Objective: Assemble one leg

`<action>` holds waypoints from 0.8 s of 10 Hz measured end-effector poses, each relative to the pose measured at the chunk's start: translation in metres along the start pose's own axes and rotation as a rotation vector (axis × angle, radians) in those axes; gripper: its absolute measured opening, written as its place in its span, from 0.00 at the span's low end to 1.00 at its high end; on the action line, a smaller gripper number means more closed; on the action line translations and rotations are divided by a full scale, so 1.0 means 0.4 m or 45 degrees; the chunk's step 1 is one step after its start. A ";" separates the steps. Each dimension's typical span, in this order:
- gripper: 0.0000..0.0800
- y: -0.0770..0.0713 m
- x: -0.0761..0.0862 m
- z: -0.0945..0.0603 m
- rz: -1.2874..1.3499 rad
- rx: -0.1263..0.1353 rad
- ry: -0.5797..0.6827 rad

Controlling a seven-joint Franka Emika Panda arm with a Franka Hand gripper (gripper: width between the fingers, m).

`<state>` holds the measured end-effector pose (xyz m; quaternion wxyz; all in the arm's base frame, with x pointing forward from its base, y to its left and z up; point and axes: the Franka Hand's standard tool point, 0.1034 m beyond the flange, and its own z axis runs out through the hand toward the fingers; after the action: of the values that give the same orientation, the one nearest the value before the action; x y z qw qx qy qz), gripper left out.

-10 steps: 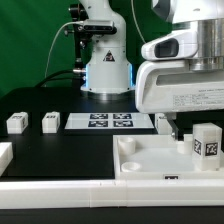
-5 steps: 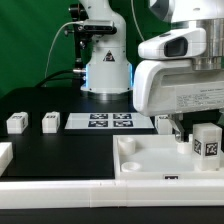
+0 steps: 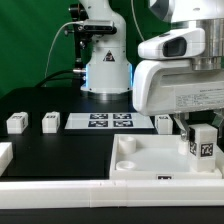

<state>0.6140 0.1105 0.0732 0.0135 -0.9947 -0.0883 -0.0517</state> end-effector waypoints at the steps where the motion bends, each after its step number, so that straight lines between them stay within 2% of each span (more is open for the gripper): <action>1: 0.36 -0.002 0.000 0.000 0.139 0.000 0.000; 3: 0.37 -0.016 0.000 -0.001 0.481 0.001 0.001; 4: 0.37 -0.010 -0.001 0.000 0.596 -0.007 0.001; 6: 0.37 0.012 -0.008 0.000 0.820 -0.032 0.001; 8: 0.38 0.041 -0.017 -0.001 1.057 -0.070 0.001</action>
Offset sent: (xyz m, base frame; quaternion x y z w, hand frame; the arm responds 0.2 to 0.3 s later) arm -0.0058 0.0036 0.0017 -0.0122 0.0088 0.3341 0.9424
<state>0.6100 0.0931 0.0727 0.0065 -0.9458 0.3216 -0.0447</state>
